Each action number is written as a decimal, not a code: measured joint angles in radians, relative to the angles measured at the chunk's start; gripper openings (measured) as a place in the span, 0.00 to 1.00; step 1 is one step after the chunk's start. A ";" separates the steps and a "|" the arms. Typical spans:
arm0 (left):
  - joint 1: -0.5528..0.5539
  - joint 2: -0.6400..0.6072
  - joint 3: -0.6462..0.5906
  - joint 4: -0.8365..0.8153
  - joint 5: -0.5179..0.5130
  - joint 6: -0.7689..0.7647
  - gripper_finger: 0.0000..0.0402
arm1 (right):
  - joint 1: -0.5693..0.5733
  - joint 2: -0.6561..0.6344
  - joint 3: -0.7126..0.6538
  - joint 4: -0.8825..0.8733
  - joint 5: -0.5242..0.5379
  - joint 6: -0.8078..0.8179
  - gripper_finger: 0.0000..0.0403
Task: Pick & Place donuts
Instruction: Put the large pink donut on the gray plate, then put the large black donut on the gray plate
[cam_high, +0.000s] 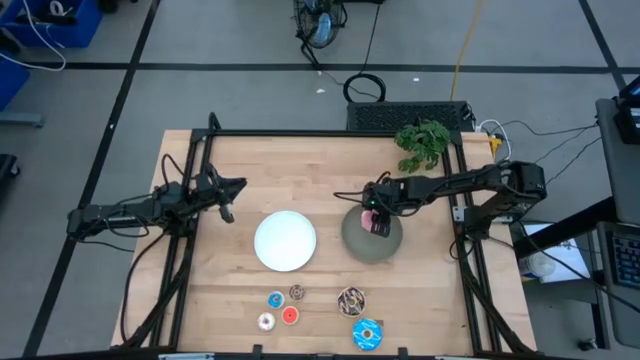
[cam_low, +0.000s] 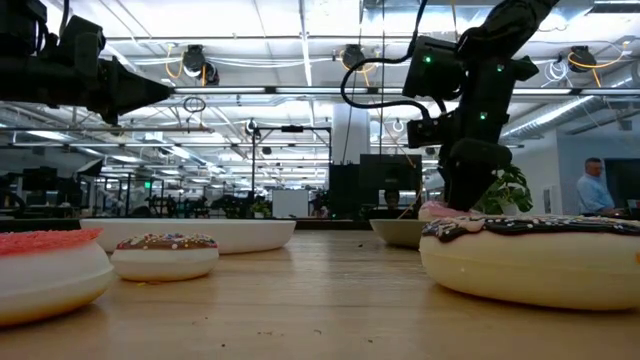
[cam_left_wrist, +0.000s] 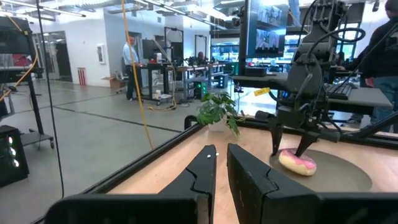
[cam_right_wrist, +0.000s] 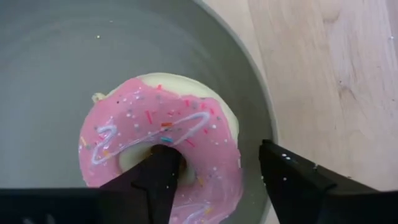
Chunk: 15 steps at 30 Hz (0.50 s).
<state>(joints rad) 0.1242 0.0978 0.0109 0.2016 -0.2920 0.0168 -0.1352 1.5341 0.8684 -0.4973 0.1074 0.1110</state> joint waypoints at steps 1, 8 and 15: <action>0.000 0.000 0.000 0.000 0.000 0.000 0.12 | 0.000 0.000 0.000 0.000 -0.001 0.000 0.53; 0.000 0.000 0.000 0.000 0.000 0.001 0.12 | 0.000 -0.008 0.037 -0.050 -0.003 -0.020 0.56; 0.000 0.000 0.000 0.001 0.000 0.001 0.12 | 0.012 -0.008 0.171 -0.214 -0.003 -0.003 0.55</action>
<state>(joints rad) 0.1239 0.0980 0.0109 0.2024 -0.2916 0.0177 -0.1227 1.5265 1.0395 -0.7114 0.1040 0.1077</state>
